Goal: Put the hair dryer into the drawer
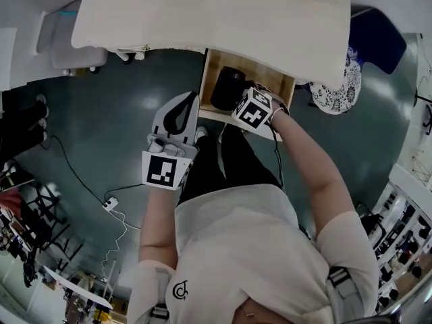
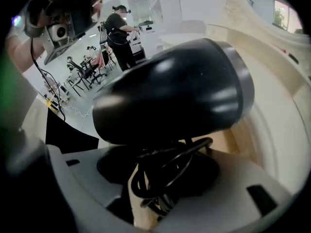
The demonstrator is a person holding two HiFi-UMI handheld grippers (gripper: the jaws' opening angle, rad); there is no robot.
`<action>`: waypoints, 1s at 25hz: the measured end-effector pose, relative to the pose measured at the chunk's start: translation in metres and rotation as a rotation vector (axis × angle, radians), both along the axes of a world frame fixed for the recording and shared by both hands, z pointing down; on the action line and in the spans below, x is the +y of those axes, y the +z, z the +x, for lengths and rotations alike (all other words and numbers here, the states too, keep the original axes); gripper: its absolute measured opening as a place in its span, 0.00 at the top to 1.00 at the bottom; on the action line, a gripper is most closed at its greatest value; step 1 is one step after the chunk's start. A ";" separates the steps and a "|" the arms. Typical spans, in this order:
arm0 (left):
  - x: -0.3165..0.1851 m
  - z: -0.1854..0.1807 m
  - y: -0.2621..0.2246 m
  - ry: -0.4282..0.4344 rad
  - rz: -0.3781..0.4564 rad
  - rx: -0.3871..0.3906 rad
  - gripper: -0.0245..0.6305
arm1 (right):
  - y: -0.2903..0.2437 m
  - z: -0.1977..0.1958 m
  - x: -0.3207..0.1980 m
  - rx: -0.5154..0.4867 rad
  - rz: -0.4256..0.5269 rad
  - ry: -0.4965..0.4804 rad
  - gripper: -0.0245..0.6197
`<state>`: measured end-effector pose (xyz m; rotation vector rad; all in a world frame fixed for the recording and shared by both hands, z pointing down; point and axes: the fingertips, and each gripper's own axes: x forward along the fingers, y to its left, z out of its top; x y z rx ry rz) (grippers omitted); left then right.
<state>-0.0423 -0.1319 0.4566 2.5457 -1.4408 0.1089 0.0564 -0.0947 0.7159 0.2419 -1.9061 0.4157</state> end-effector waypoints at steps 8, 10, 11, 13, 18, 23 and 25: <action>0.004 -0.011 0.019 -0.006 -0.048 0.034 0.94 | 0.048 -0.006 0.011 0.080 -0.136 -0.066 0.57; 0.006 -0.012 0.020 0.000 -0.061 0.055 0.94 | 0.055 -0.010 0.018 0.096 -0.160 -0.093 0.57; 0.007 -0.012 0.021 0.005 -0.068 0.057 0.94 | 0.058 -0.011 0.020 0.103 -0.167 -0.103 0.57; 0.007 -0.009 0.022 0.019 -0.071 0.047 0.94 | 0.061 -0.012 0.021 0.116 -0.176 -0.117 0.57; 0.010 0.001 0.023 0.034 -0.071 0.023 0.94 | 0.061 -0.010 0.024 0.093 -0.201 -0.128 0.56; 0.010 -0.005 0.024 0.022 -0.080 0.033 0.94 | 0.061 -0.013 0.022 0.073 -0.197 -0.088 0.55; 0.008 -0.008 0.023 0.019 -0.081 0.032 0.94 | 0.062 -0.013 0.019 0.079 -0.176 -0.071 0.54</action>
